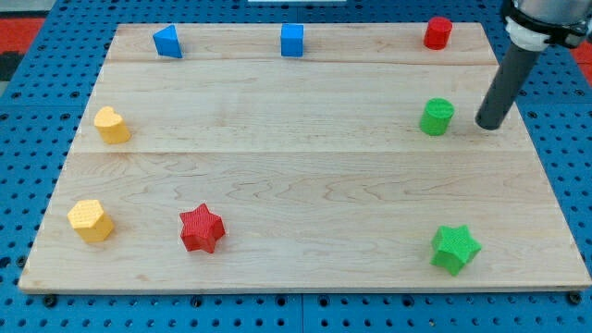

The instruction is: Push the green circle diagonal to the red circle

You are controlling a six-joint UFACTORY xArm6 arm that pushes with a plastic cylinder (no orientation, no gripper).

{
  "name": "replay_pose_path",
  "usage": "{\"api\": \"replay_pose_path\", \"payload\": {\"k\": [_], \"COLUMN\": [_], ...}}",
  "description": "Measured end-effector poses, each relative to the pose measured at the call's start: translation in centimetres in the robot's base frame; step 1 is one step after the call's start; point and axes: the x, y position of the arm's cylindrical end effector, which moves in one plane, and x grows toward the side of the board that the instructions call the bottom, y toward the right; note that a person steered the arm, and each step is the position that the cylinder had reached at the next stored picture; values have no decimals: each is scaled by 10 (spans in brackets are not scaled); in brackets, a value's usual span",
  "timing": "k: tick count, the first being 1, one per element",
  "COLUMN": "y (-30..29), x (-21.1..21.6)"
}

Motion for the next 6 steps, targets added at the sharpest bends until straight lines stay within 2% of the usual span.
{"api": "replay_pose_path", "payload": {"k": [2, 3, 4, 5, 6], "y": [-91, -88, -59, 44, 94], "x": [-7, -8, 39, 120, 195]}}
